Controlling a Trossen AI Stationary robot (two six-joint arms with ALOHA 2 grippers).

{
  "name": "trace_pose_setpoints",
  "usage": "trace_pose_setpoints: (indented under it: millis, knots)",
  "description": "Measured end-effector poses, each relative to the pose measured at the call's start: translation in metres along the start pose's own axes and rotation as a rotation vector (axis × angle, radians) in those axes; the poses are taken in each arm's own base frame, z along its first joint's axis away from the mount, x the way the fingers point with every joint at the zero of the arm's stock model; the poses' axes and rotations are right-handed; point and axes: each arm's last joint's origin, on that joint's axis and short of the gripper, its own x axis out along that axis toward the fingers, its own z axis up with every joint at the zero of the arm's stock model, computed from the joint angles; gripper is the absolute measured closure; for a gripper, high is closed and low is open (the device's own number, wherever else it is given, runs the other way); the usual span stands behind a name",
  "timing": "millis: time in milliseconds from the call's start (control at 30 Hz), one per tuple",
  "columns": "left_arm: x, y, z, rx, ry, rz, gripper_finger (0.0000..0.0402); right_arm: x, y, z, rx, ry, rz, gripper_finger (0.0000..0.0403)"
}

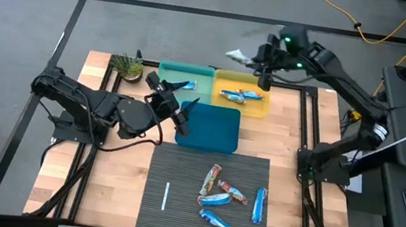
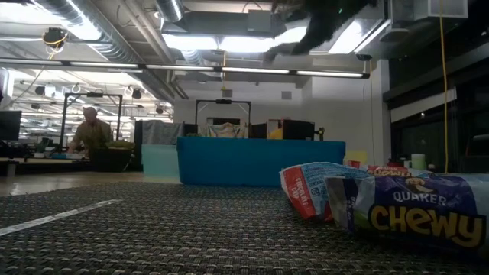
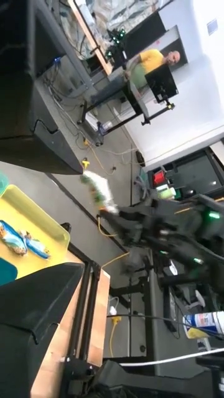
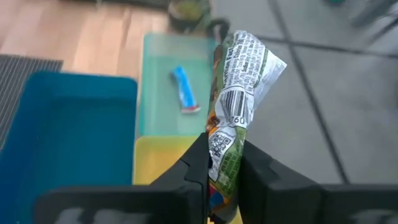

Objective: Pick and place Granola Bars by type
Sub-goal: Put the yellow granola bar into the yellow bin

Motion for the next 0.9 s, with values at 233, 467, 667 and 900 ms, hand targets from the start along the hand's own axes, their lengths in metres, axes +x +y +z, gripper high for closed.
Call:
trace_pose_setpoints:
  millis: [233, 467, 667, 900]
  knots:
    - [0.000, 0.001, 0.000, -0.020, 0.000, 0.012, 0.0163, 0.054, -0.016, -0.023, 0.012, 0.107, 0.080, 0.0355]
    - [0.000, 0.001, 0.000, -0.017, 0.002, 0.029, 0.0166, 0.092, -0.031, -0.049, 0.066, 0.188, 0.109, 0.0340]
    - [0.000, 0.001, -0.001, -0.009, 0.006, 0.031, 0.0166, 0.113, -0.043, -0.069, 0.110, 0.240, 0.120, 0.0358]
    - [0.000, 0.001, -0.002, 0.012, 0.016, 0.046, 0.0165, 0.134, -0.053, -0.090, 0.148, 0.278, 0.127, 0.0343]
